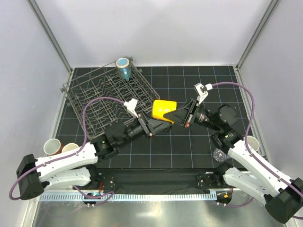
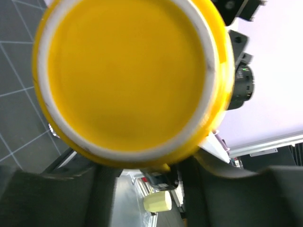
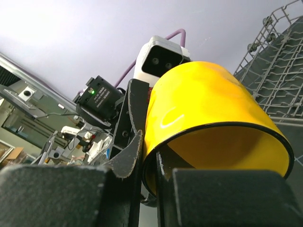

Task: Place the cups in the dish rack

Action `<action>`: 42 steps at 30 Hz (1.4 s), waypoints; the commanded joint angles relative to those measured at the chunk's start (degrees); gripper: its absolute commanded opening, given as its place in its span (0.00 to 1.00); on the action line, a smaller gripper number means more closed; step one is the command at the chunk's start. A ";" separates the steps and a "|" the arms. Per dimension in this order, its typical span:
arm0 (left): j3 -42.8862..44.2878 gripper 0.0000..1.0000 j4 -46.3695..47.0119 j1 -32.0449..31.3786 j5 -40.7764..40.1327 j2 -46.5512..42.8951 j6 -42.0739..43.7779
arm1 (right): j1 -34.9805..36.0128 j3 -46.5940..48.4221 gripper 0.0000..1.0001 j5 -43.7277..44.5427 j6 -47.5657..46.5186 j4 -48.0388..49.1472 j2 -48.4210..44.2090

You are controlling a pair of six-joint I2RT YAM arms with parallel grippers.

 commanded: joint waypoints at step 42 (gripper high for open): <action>45.43 0.00 -43.63 42.60 -22.03 37.90 33.07 | 0.93 13.89 0.76 37.80 -32.75 -61.10 -10.91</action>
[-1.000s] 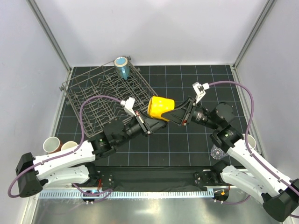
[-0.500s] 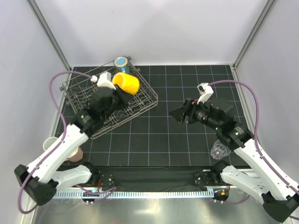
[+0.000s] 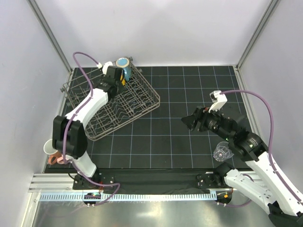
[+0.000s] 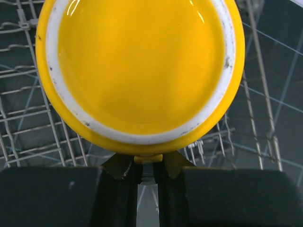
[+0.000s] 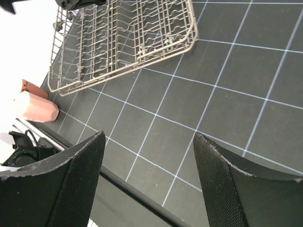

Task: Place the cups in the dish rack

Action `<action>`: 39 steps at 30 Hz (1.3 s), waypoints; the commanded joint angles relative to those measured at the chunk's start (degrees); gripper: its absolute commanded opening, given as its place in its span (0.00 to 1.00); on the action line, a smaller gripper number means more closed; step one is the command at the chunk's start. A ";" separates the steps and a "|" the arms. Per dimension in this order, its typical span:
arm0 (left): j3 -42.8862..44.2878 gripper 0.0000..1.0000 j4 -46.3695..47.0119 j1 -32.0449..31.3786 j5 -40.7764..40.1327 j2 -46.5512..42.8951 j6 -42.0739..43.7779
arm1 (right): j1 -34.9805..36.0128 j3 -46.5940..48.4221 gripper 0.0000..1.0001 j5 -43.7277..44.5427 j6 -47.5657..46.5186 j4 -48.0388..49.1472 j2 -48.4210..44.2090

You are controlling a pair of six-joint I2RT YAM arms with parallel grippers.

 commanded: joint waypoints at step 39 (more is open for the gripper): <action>23.37 0.00 7.11 5.58 -8.09 30.90 -9.10 | 0.23 -2.85 0.76 5.14 4.36 -5.00 -6.53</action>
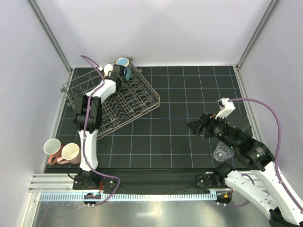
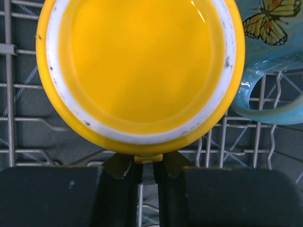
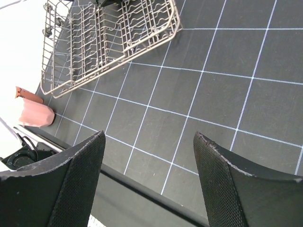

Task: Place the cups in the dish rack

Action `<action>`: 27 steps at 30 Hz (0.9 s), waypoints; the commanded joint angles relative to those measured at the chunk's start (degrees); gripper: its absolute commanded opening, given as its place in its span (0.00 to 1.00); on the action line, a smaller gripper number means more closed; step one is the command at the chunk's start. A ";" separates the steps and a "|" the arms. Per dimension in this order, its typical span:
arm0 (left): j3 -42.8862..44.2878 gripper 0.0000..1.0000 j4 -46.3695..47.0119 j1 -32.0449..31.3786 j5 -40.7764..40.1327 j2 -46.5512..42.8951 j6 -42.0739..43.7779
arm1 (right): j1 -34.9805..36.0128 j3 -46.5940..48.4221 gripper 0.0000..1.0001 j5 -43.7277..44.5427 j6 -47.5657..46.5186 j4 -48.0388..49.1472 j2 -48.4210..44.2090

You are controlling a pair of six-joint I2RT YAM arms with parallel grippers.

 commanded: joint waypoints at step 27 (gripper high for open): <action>-8.57 0.75 -1.75 -0.28 11.93 -20.60 -7.97 | 0.23 6.38 0.76 8.23 8.42 -13.43 14.30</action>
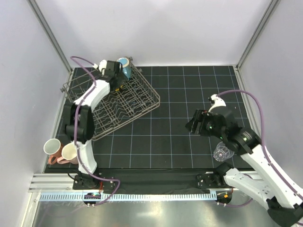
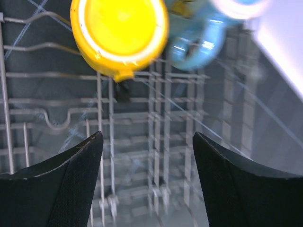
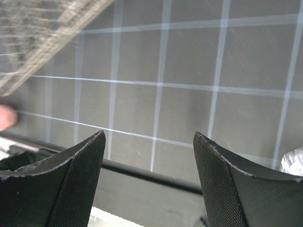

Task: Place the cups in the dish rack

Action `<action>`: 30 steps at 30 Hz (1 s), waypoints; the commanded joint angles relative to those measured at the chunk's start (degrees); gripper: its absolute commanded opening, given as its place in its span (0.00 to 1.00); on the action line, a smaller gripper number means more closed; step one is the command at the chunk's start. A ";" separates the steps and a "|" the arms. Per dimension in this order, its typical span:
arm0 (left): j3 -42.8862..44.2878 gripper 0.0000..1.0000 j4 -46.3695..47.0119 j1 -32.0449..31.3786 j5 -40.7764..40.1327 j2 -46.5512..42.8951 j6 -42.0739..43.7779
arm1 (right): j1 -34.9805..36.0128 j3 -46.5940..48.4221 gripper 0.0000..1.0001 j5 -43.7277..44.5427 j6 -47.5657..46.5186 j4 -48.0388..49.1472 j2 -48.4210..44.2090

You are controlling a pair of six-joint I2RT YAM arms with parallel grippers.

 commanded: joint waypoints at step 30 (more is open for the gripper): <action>-52.88 0.82 10.58 -7.23 40.90 -64.57 -11.03 | -28.24 8.05 0.71 11.31 10.25 -26.67 16.92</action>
